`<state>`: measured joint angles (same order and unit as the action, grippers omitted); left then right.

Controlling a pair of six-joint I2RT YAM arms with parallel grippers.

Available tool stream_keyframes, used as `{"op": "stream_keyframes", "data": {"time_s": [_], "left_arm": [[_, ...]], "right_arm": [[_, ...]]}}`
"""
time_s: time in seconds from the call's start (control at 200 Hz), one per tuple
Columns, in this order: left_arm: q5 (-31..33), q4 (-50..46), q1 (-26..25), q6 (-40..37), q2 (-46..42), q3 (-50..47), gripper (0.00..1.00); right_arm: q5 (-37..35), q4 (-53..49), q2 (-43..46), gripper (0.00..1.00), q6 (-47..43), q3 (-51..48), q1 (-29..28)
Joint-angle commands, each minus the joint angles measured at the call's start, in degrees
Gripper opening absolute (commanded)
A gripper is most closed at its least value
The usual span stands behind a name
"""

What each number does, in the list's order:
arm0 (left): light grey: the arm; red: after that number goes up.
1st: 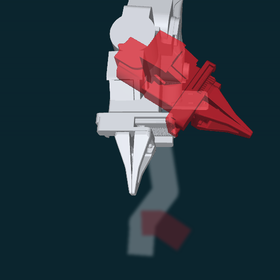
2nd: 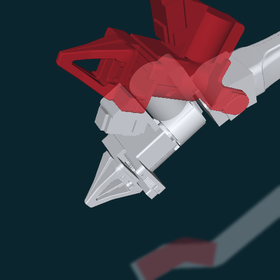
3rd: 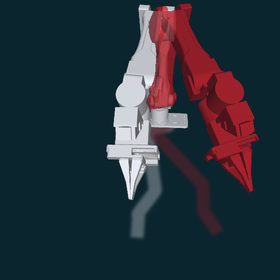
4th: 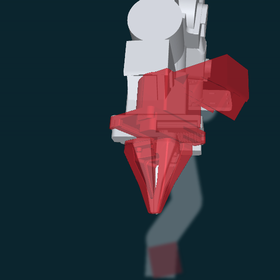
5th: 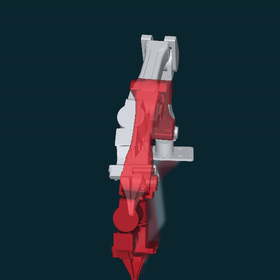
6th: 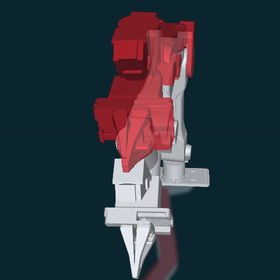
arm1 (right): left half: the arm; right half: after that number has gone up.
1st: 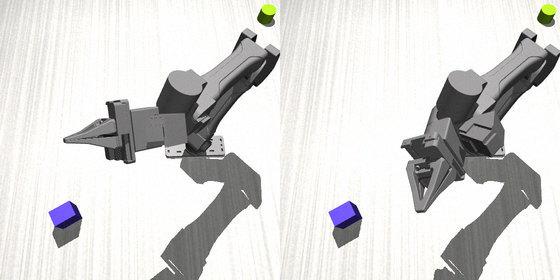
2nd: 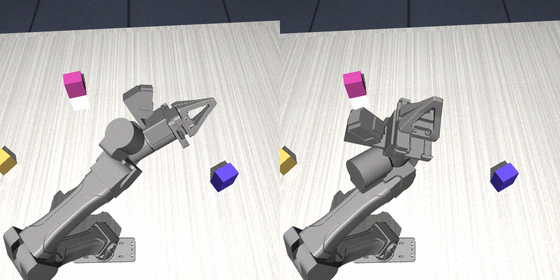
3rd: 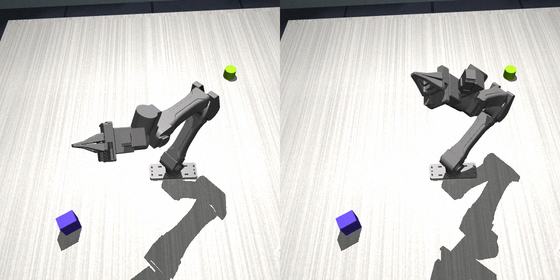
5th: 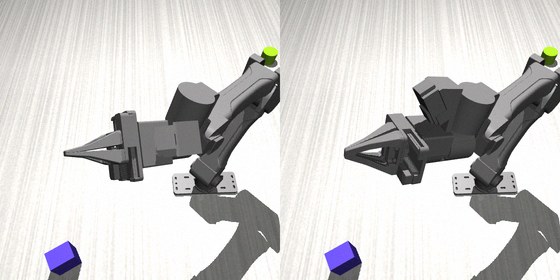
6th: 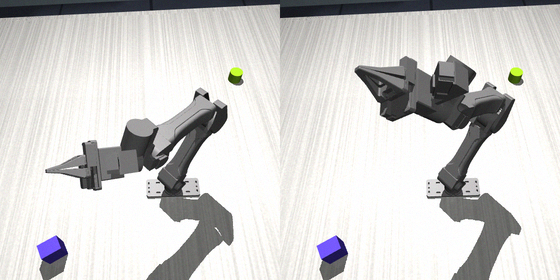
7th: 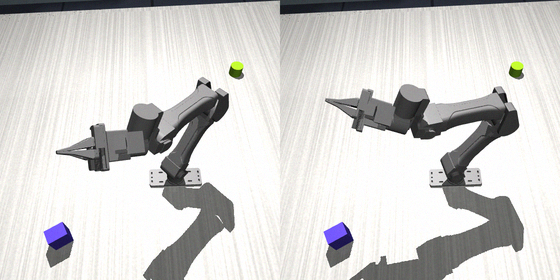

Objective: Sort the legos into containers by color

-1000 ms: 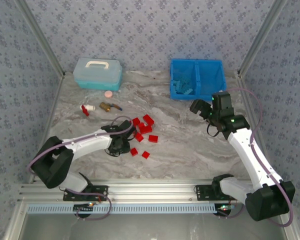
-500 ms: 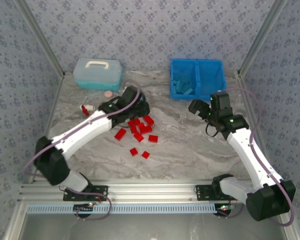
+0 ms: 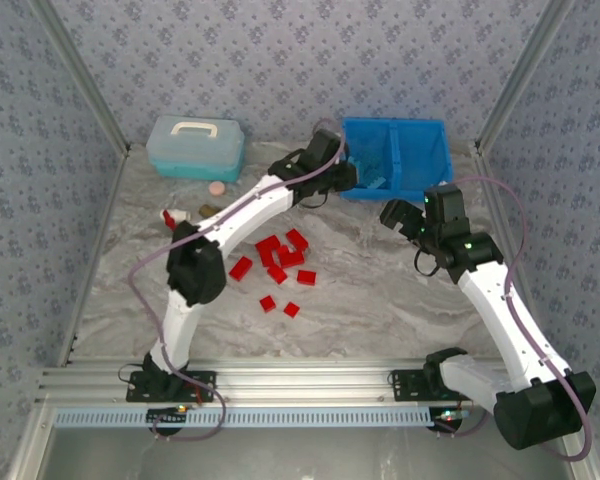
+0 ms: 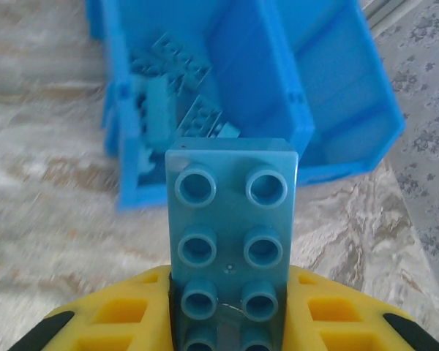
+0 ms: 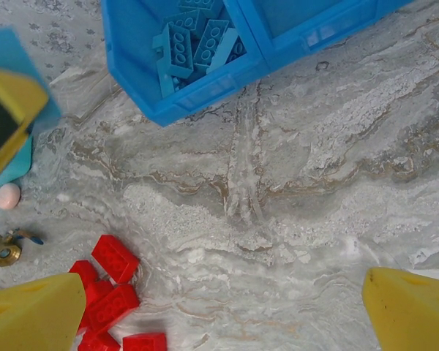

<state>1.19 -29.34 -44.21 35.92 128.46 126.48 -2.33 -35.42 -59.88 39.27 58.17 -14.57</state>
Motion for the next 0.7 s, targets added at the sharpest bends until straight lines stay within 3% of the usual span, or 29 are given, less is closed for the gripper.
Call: {"op": "stream_keyframes", "data": {"time_s": [0.0, 0.135, 0.48, 0.695], "left_arm": [[1.8, -5.3, -1.2, -4.8, 8.5, 15.2, 0.23], [4.3, -6.6, -1.5, -8.1, 18.9, 29.5, 0.24], [11.4, 11.4, -1.4, -13.9, 27.5, 30.9, 0.32], [13.7, 17.1, -1.2, -16.3, 32.4, 35.2, 0.46]], "right_arm": [[-0.6, -0.4, 0.2, 1.00, 0.3, 1.3, 0.0], [-0.8, -0.8, 0.4, 1.00, -0.4, 1.3, 0.3], [0.1, 0.1, 0.5, 1.00, -0.4, 0.2, 0.8], [-0.3, -0.7, 1.3, 1.00, -0.9, -0.2, 1.2]]}}
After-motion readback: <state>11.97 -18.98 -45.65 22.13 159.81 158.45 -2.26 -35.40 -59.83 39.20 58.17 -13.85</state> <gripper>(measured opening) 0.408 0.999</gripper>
